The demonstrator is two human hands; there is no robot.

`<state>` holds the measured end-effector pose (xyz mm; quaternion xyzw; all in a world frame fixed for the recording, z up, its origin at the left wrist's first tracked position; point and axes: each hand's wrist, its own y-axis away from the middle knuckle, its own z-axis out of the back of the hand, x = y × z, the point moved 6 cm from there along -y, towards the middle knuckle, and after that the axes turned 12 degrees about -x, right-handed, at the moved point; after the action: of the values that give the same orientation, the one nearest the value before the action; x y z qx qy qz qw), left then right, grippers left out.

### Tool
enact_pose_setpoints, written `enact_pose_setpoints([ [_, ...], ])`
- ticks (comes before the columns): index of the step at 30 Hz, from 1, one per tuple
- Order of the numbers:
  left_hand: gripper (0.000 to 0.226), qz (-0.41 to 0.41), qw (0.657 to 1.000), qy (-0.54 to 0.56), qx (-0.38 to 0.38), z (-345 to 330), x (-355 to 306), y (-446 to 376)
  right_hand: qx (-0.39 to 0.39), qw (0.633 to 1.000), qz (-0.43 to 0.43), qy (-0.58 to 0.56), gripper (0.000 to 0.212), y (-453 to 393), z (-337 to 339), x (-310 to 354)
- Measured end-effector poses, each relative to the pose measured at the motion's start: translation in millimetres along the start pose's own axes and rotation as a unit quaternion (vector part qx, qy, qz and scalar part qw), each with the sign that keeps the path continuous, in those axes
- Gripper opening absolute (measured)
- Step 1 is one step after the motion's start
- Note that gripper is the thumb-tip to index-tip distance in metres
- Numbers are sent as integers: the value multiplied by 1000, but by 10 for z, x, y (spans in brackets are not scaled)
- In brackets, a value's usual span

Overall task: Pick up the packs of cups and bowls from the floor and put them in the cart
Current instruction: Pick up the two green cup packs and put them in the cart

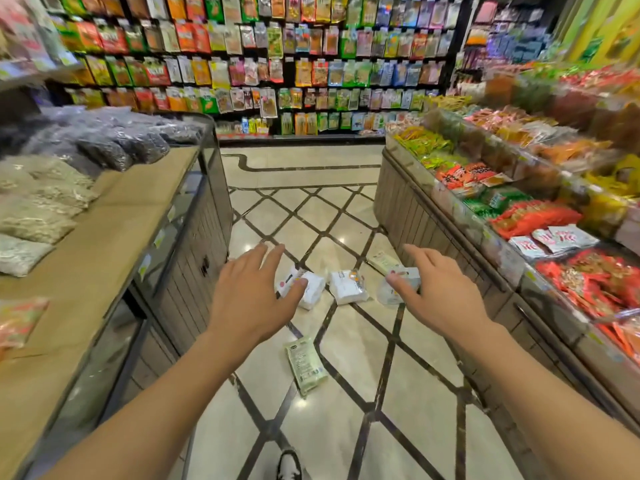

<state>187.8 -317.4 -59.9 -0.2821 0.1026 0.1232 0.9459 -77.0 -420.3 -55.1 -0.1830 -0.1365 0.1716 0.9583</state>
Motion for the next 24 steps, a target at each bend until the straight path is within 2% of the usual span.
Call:
enact_pose_setpoints([
  [3, 82, 7, 1000, 10, 2, -425, 266, -504, 15, 1000, 0, 2, 70, -551, -438, 85],
  [12, 80, 36, 996, 13, 77, -1624, 952, -1918, 50, 998, -23, -16, 66, -2022, -1567, 285],
  [18, 80, 70, 989, 16, 132, -2435, 1233, -2263, 103, 994, -41, -25, 67, -2529, -2347, 247],
  [24, 80, 124, 981, 34, 148, -3322, 1408, -2365, 170, 984, -45, -38, 74, -2822, -3334, 31],
])
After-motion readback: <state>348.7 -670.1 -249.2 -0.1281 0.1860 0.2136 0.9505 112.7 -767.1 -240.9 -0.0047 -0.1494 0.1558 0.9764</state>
